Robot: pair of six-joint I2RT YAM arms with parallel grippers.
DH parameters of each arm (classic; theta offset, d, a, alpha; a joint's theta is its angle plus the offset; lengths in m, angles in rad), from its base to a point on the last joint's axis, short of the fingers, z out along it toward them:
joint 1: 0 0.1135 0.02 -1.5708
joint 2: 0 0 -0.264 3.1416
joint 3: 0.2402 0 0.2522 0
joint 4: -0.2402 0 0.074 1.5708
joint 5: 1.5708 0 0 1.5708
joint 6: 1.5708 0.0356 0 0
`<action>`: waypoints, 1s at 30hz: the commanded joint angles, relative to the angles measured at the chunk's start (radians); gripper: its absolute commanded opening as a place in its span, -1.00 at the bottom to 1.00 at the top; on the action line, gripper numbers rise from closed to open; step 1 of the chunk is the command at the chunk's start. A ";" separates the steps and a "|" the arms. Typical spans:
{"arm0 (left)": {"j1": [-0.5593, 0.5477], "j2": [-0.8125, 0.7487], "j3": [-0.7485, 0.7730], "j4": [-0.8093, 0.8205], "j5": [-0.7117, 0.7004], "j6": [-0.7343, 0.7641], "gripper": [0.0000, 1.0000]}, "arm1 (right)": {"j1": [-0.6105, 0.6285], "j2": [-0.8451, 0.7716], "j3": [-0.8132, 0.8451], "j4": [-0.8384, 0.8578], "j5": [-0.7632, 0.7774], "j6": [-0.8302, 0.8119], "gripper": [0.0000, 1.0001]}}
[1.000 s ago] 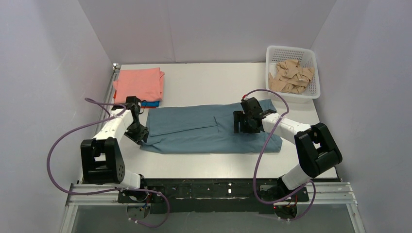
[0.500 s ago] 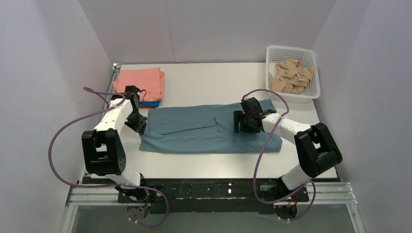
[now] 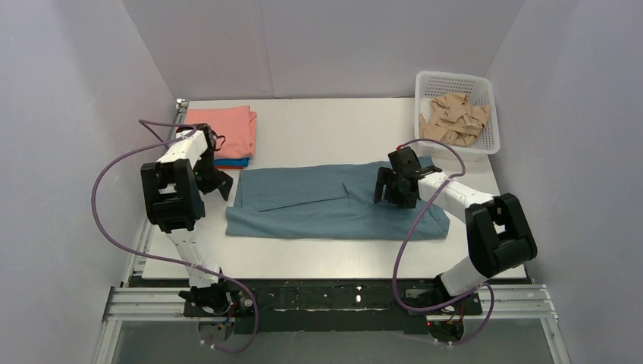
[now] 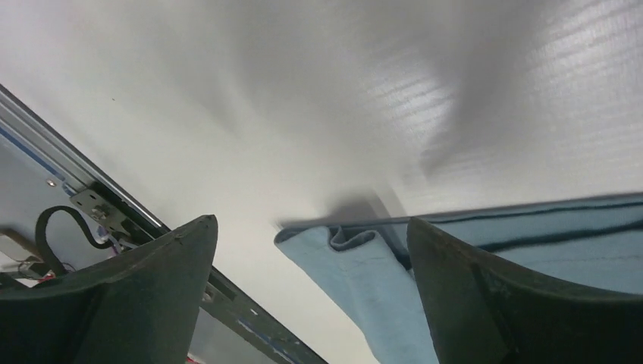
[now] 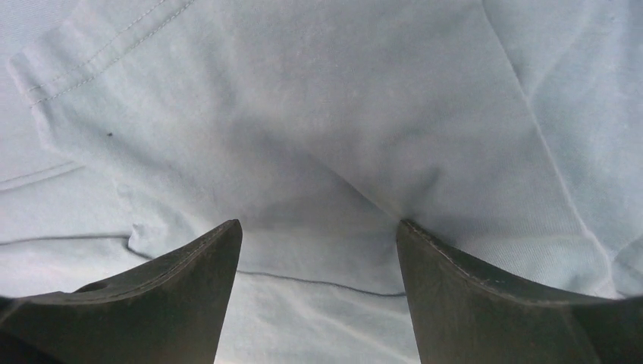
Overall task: Fold and stack the t-shirts
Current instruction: Rotate the tshirt 90 degrees
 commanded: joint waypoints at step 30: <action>-0.349 -0.070 -0.429 0.391 0.595 0.201 0.96 | -0.063 0.337 0.326 -0.011 -0.075 0.246 0.90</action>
